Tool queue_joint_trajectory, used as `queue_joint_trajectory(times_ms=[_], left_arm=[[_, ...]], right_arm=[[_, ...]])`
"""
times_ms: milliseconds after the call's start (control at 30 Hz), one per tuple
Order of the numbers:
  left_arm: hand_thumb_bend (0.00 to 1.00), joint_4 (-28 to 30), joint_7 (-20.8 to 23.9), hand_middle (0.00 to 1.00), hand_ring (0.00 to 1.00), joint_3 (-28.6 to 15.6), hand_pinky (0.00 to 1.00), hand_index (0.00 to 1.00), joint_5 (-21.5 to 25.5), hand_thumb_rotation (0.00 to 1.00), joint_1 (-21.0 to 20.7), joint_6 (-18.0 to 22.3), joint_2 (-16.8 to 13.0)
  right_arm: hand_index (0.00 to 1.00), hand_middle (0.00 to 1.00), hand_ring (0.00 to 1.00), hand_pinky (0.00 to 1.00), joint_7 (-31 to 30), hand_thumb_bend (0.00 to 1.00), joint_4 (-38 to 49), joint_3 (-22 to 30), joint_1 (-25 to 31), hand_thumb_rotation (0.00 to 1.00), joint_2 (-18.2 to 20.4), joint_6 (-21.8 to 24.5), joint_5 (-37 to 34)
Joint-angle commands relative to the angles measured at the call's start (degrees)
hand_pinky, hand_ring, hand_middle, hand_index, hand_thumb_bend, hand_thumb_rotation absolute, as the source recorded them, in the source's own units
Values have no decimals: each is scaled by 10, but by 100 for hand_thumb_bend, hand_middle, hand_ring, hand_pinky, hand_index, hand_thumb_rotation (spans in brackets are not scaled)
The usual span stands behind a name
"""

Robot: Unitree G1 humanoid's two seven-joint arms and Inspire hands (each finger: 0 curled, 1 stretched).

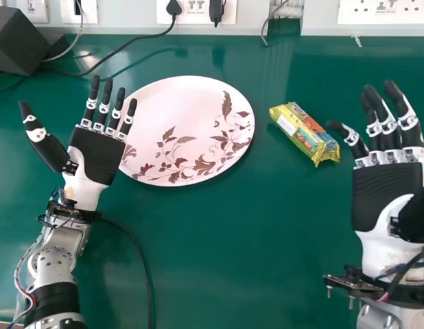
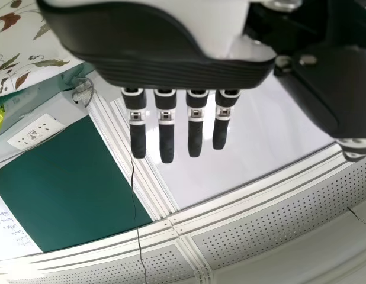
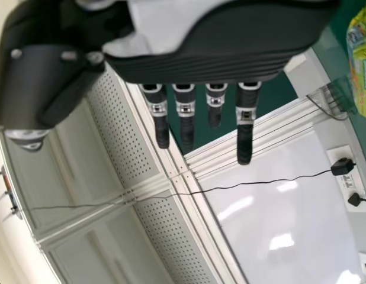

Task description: Pick up biscuit and place it in the plate

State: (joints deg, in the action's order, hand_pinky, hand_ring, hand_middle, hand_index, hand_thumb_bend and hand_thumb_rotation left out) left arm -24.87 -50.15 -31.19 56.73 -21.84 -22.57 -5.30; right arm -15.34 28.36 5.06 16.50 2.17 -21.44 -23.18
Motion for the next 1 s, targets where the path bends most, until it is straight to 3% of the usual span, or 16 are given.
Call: queue_joint_trajectory(times_ms=[0,233,633,967], left_arm=[[100,-25,-1,90,84,2,81,91,-4,70,36,-4,16],[100,-31,-1,91,85,2,85,94,-4,69,33,-7,12],[100,-40,-10,90,82,3,72,95,-5,75,26,-5,8],[100,-32,-3,89,83,5,78,93,-7,71,28,-3,11]], right_arm=[[89,88,79,65,5,95,9,1,3,27,-7,-4,15],[88,87,79,65,39,96,32,4,-1,27,-27,15,97],[87,87,79,65,103,94,59,4,-15,28,-35,22,261],[87,86,79,65,121,95,83,4,-24,27,-49,31,312]])
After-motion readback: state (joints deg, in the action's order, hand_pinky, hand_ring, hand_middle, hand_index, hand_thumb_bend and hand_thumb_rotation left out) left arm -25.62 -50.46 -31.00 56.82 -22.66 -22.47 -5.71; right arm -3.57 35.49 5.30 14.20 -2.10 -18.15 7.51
